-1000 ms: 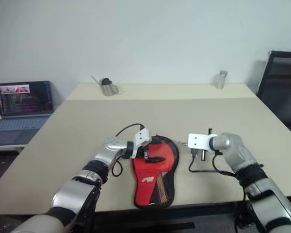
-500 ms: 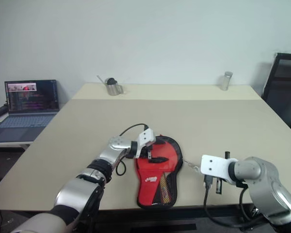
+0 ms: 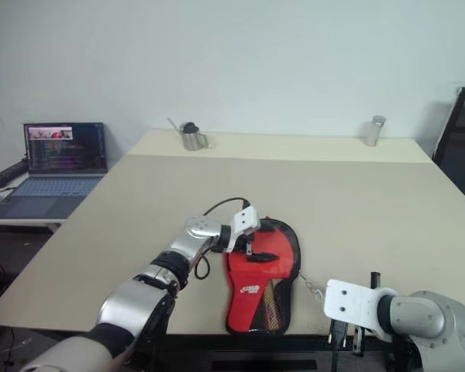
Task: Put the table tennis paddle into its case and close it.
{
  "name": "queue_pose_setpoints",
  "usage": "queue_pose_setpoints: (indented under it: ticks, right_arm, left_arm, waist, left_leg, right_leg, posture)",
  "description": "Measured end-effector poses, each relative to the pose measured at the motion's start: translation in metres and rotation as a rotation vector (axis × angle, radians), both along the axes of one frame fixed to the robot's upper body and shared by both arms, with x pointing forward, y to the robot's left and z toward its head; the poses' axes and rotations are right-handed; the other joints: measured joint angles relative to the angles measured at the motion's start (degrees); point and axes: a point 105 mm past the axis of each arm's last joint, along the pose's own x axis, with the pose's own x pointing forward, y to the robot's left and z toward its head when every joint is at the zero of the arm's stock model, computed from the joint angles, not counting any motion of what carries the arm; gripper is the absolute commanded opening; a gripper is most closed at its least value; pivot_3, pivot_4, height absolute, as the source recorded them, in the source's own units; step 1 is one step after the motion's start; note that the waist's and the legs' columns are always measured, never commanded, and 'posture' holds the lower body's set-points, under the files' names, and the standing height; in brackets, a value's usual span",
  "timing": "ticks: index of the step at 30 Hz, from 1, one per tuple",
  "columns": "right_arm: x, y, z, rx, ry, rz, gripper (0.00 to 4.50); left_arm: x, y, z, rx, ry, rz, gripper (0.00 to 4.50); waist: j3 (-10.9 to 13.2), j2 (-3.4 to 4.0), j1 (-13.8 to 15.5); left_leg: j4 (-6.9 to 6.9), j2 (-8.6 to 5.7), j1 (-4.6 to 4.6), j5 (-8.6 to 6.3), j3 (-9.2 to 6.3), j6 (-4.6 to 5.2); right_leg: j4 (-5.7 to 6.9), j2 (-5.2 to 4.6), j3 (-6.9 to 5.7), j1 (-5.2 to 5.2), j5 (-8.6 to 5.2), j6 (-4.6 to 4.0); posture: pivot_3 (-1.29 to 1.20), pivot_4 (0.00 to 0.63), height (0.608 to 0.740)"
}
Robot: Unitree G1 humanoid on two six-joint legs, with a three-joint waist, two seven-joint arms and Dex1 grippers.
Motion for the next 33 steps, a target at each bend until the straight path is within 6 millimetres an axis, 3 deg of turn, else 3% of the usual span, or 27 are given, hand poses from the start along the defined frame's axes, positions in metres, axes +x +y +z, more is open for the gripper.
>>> queue_pose_setpoints:
  ticks: [12, 19, 26, 33]
  right_arm:
    - [-0.025, 0.009, -0.021, 0.059, 0.114, 0.062, 0.03]
    - [-0.058, 0.009, -0.033, 0.088, 0.286, 0.140, 0.03]
    - [-0.076, 0.011, -0.021, 0.119, 0.341, 0.198, 0.03]
    - [-0.069, 0.022, -0.007, 0.131, 0.304, 0.166, 0.03]
  left_arm:
    - [0.004, -0.011, 0.002, 0.016, -0.024, 0.022, 4.50]
    - [0.006, -0.017, 0.000, 0.029, -0.041, 0.043, 4.50]
    - [0.007, -0.021, -0.001, 0.041, -0.054, 0.055, 4.50]
    - [0.008, -0.021, 0.000, 0.042, -0.060, 0.051, 4.50]
  waist:
    - [-0.2, -0.14, 0.1]
    - [-0.3, -0.30, 0.0]
    - [-0.4, -0.27, -0.2]
    - [-0.5, -0.15, -0.6]
  left_leg:
    - [0.04, -0.38, -0.04, -0.42, -0.02, 0.46]
    - [0.13, -0.41, 0.14, -0.44, -0.05, 0.48]
    - [0.18, -0.38, 0.27, -0.63, -0.02, 0.14]
    - [0.05, -0.35, 0.24, -0.63, -0.01, 0.16]
  right_leg:
    - [-0.60, -0.33, -0.01, 0.34, 0.00, 0.53]
    - [-0.64, -0.73, -0.07, 0.63, 0.04, 0.62]
    - [-0.78, -1.00, -0.16, 0.99, -0.10, 0.38]
    - [-1.16, -1.06, -0.23, 1.03, -0.08, 0.32]
  posture:
    - [0.00, 0.150, 0.740]
    - [0.00, 0.150, 0.740]
    - [0.00, 0.150, 0.740]
    - [0.00, 0.150, 0.740]
